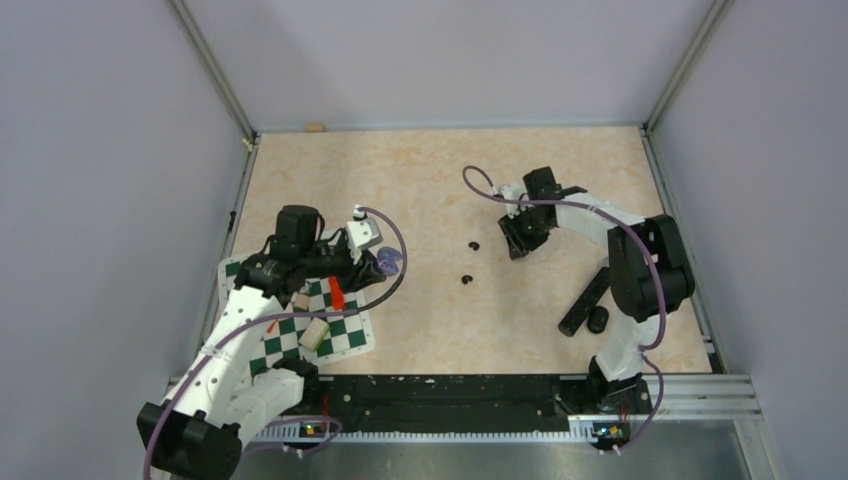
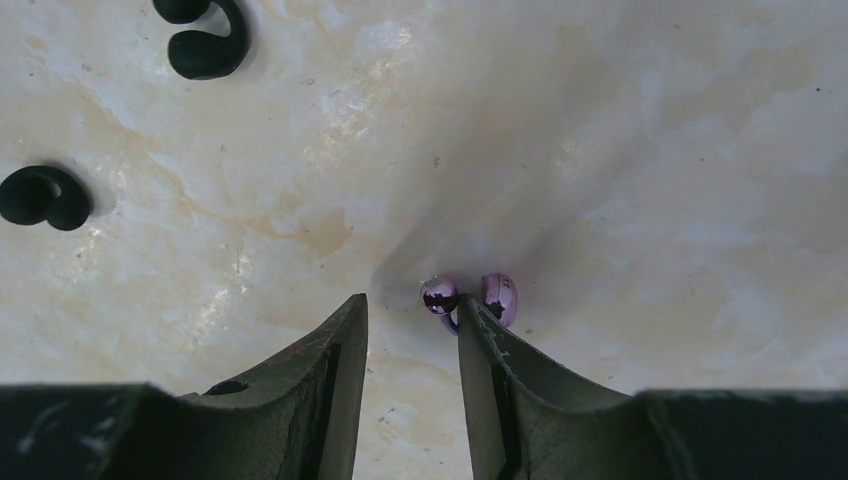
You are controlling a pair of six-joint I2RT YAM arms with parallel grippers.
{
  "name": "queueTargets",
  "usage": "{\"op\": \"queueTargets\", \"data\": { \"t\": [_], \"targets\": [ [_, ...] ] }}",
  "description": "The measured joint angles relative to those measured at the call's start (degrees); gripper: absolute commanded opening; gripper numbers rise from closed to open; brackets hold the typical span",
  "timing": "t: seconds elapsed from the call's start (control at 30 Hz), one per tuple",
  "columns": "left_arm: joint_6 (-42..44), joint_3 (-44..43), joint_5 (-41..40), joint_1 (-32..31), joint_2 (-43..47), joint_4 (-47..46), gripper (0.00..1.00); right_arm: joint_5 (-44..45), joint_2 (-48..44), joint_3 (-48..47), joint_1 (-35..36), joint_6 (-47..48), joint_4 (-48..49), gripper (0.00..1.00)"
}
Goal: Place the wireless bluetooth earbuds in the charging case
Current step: Adjust the right earbud at the center of the board.
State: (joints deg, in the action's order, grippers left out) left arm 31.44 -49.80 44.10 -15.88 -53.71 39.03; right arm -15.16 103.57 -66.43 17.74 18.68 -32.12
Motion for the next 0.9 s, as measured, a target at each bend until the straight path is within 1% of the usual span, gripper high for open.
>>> {"op": "queueTargets", "data": {
  "t": [0.1, 0.33, 0.47, 0.7, 0.9],
  "targets": [
    [0.00, 0.00, 0.00, 0.00, 0.00, 0.00, 0.00, -1.25, -0.96, 0.00, 0.00, 0.74, -0.02, 0.39],
    [-0.02, 0.00, 0.02, 0.04, 0.00, 0.00, 0.00, -3.74, -7.87, 0.04, -0.66, 1.84, 2.36, 0.39],
    [-0.02, 0.00, 0.02, 0.04, 0.00, 0.00, 0.00, -4.57, -8.24, 0.13, -2.03, 1.88, 3.13, 0.38],
    [0.00, 0.00, 0.02, 0.11, 0.00, 0.02, 0.00, 0.35, -7.28, 0.44, -4.24, 1.14, 4.68, 0.38],
    [0.00, 0.00, 0.20, 0.11, 0.00, 0.02, 0.00, 6.47, -3.72, 0.44, -4.52, 0.11, 6.58, 0.38]
  ]
}}
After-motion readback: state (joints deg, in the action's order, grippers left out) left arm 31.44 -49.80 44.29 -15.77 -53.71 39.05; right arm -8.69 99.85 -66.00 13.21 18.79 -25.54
